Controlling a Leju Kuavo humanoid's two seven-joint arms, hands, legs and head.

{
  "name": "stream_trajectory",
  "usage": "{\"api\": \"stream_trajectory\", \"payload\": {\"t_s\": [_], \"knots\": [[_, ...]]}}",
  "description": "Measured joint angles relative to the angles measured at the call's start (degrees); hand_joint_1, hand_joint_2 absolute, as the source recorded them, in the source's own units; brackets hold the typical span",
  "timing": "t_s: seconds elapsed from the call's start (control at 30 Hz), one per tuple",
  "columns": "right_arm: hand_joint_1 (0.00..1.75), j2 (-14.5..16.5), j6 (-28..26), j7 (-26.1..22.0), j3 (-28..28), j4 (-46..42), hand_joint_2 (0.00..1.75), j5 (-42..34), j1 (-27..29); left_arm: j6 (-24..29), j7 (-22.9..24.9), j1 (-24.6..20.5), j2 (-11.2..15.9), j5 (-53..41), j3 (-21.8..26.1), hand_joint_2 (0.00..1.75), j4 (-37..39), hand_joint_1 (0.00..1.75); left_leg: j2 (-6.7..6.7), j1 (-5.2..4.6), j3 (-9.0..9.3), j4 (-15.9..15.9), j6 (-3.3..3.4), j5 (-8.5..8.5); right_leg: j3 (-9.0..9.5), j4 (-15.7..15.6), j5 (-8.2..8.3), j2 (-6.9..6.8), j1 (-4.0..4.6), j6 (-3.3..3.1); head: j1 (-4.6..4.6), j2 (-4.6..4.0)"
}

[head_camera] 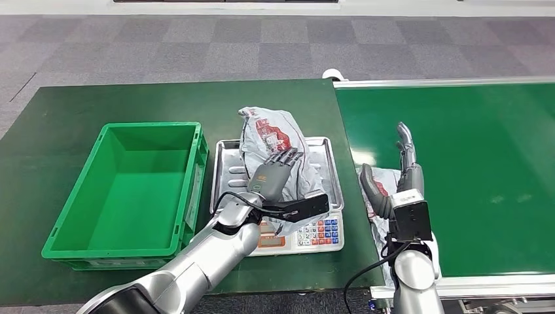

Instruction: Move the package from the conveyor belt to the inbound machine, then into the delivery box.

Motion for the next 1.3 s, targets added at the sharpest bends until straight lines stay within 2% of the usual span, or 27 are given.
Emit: {"api": "stream_trajectory", "payload": {"t_s": [0.13,0.17,0.27,0.3,0.5,1.3], "knots": [[0.00,0.2,0.1,0.0,-0.5,0.0,1.75,0.1,0.0,0.0,0.0,-0.2,-0.2,-0.5,0.0,1.75,0.5,0.00,-0.01,0.00,0.03,0.0,0.00,0.00,0.05,0.0,0.00,0.00,-0.01,0.00,0.01,0.00],[0.00,0.3,0.1,0.0,-0.6,0.0,1.75,0.1,0.0,0.0,0.0,-0.3,-0.2,-0.5,0.0,1.75,0.6,0.26,-0.01,-0.01,0.03,0.0,0.00,0.00,0.05,0.0,0.00,0.00,-0.01,0.00,0.01,0.00],[0.00,0.3,0.1,0.0,-0.8,0.0,1.75,0.1,0.1,0.2,0.0,-0.4,-0.3,-0.7,0.0,1.75,0.9,1.57,-0.02,-0.01,0.03,0.0,0.01,0.00,0.06,0.0,0.00,0.00,-0.02,0.00,0.01,0.00],[0.00,0.4,0.1,0.0,-0.9,0.0,1.75,0.1,0.1,0.6,0.0,-0.3,-0.3,-0.9,0.0,1.75,1.0,1.75,-0.02,-0.01,0.03,0.0,0.01,0.00,0.06,0.0,0.00,0.00,-0.02,0.00,0.01,0.00],[0.00,0.6,0.1,0.0,-0.9,-0.2,1.75,0.1,0.3,4.3,-0.6,0.8,-0.3,-3.6,0.2,1.75,1.2,1.75,0.01,-0.01,0.02,0.0,0.00,0.00,0.02,0.0,0.00,0.02,-0.01,0.00,0.00,0.00],[0.00,0.8,0.0,0.0,-0.9,-0.4,1.75,0.2,0.6,5.1,-1.2,1.3,-0.3,-4.7,0.8,1.75,1.2,1.75,0.01,0.00,0.00,0.0,0.00,-0.01,-0.01,0.0,-0.01,0.02,0.00,-0.01,0.01,0.00]]}}
